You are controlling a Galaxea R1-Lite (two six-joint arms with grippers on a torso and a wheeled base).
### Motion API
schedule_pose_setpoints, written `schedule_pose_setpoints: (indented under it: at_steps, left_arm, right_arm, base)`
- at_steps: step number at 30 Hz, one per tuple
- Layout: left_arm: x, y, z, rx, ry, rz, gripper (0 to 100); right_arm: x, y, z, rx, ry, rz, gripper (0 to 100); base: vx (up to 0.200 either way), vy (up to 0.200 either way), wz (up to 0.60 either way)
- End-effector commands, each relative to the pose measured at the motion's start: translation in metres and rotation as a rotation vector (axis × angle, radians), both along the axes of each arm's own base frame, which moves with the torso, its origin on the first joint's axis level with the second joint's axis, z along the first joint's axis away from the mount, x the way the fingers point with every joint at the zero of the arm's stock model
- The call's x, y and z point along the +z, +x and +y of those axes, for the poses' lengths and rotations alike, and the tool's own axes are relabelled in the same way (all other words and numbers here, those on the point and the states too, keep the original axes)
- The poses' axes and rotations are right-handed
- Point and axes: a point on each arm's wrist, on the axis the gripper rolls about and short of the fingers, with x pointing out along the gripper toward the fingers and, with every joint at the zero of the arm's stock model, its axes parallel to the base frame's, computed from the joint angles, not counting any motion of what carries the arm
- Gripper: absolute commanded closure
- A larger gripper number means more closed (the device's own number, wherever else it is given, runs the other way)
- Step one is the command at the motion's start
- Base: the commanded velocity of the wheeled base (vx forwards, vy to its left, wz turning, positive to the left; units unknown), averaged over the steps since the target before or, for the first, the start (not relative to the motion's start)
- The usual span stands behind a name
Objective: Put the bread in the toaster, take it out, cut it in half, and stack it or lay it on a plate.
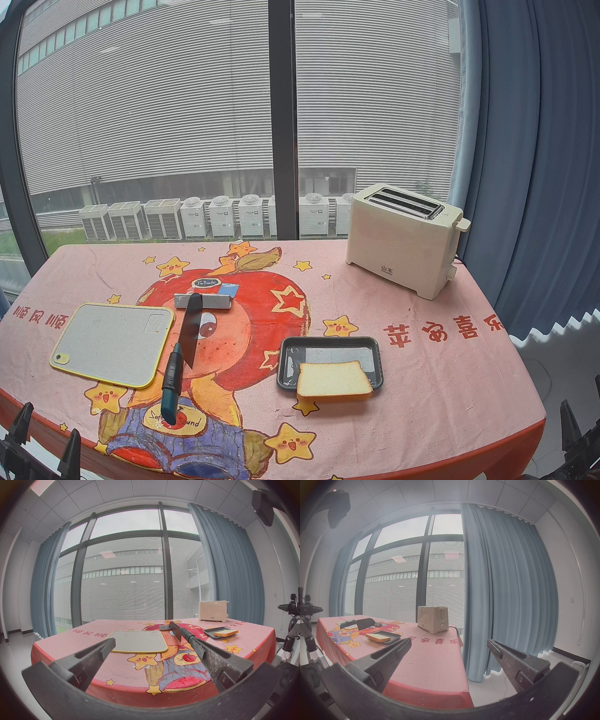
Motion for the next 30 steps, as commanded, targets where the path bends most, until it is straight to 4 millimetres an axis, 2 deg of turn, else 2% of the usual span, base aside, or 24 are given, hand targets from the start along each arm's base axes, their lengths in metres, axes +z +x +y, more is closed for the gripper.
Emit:
schedule_pose_setpoints:
  at_steps: [1, 25, 30]
  left_arm:
    - [-0.0053, 0.0001, 0.0, 0.001, 0.0, 0.002, 0]
    - [-0.0053, 0.0001, 0.0, 0.001, 0.0, 0.002, 0]
    - [-0.0053, 0.0001, 0.0, 0.001, -0.001, 0.002, 0]
  right_arm:
    - [-0.0054, 0.0001, 0.0001, 0.001, -0.005, 0.003, 0]
    - [-0.0048, 0.0001, 0.0001, 0.002, -0.01, -0.004, 0]
    - [0.0007, -0.0001, 0.0001, 0.002, -0.011, -0.057, 0]
  base:
    - [0.0, 0.0, 0.0]
    - [0.0, 0.0, 0.0]
    - [0.0, 0.0, 0.0]
